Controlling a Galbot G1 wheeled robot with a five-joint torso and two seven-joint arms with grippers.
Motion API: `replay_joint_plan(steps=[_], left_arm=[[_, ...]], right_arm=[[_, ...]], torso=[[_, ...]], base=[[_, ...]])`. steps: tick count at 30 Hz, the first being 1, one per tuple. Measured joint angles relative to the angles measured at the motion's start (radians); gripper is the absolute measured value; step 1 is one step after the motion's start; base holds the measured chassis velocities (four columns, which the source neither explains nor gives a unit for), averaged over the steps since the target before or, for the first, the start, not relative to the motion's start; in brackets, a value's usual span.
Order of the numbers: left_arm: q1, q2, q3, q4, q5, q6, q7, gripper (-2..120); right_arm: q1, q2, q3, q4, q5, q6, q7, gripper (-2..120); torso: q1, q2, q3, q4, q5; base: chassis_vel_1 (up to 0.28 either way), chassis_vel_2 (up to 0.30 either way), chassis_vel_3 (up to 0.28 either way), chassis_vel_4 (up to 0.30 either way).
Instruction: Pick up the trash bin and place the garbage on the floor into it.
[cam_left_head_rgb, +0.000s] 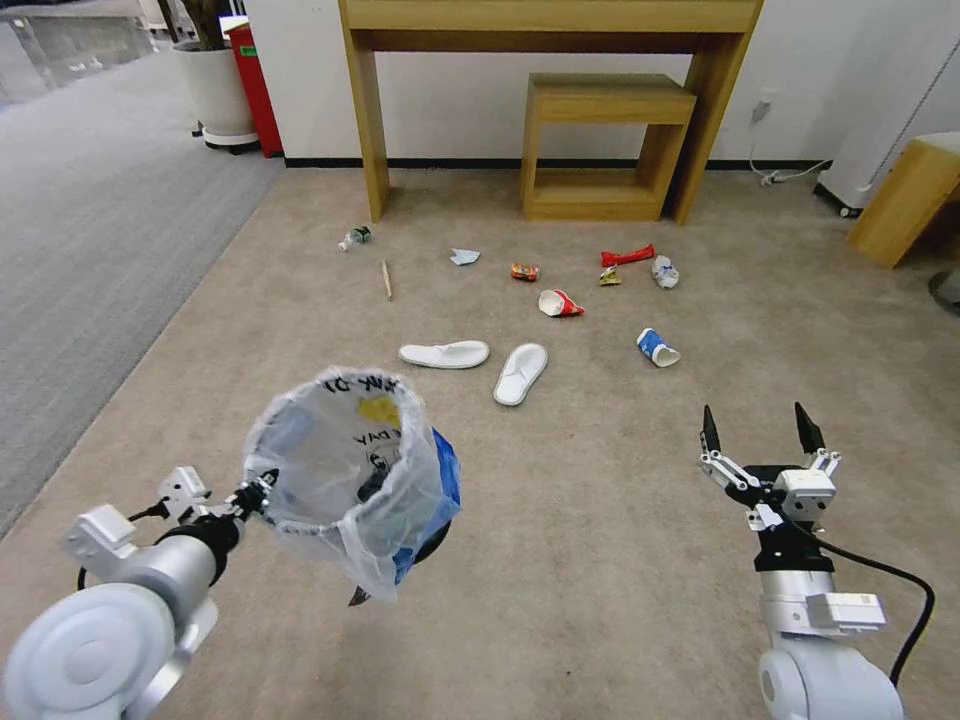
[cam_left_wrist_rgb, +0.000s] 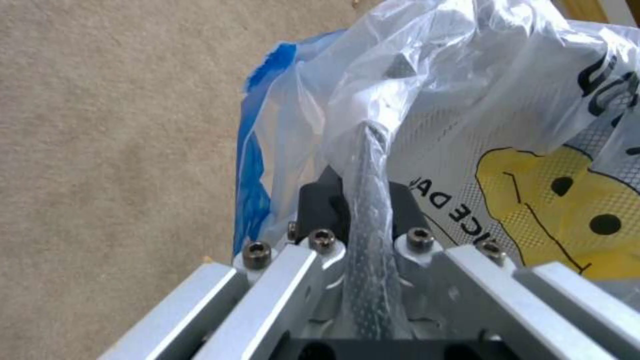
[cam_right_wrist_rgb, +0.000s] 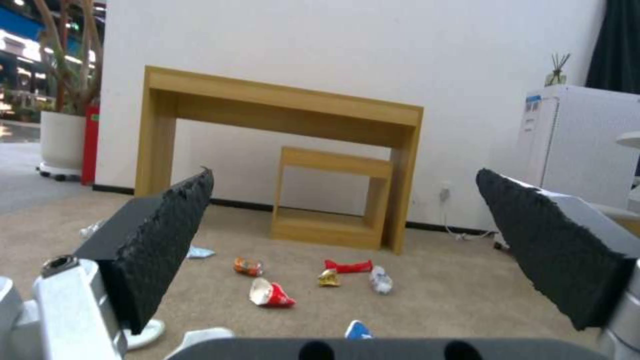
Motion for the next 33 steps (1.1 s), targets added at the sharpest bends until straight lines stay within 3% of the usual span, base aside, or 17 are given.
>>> replay_joint_plan(steps=[14,24,33], left_arm=[[0.006,0.021,-0.053,-0.005,0.016,0.0,-0.034,2],[0.006,0.031,-0.071,0.009,0.134,0.001,-0.033,2],[0.002,0.041,-0.095,0.012,0.144,0.002,-0.029,2]], right_arm=[[0.009,0.0,-0.006,-0.013,0.012,0.012,0.003,100],[0.011,0.002,-0.014,-0.019,0.015,0.011,-0.002,100],[0.011,0.004,-0.014,-0.02,0.015,0.012,-0.005,100]], torso=[[0.0,0.0,0.0,0.0,-0.0002],[0.0,0.0,0.0,0.0,-0.0001],[0.0,0.0,0.0,0.0,0.0]], base=[[0.0,0.0,0.0,0.0],[0.0,0.0,0.0,0.0],[-0.05,0.059,0.053,-0.054]])
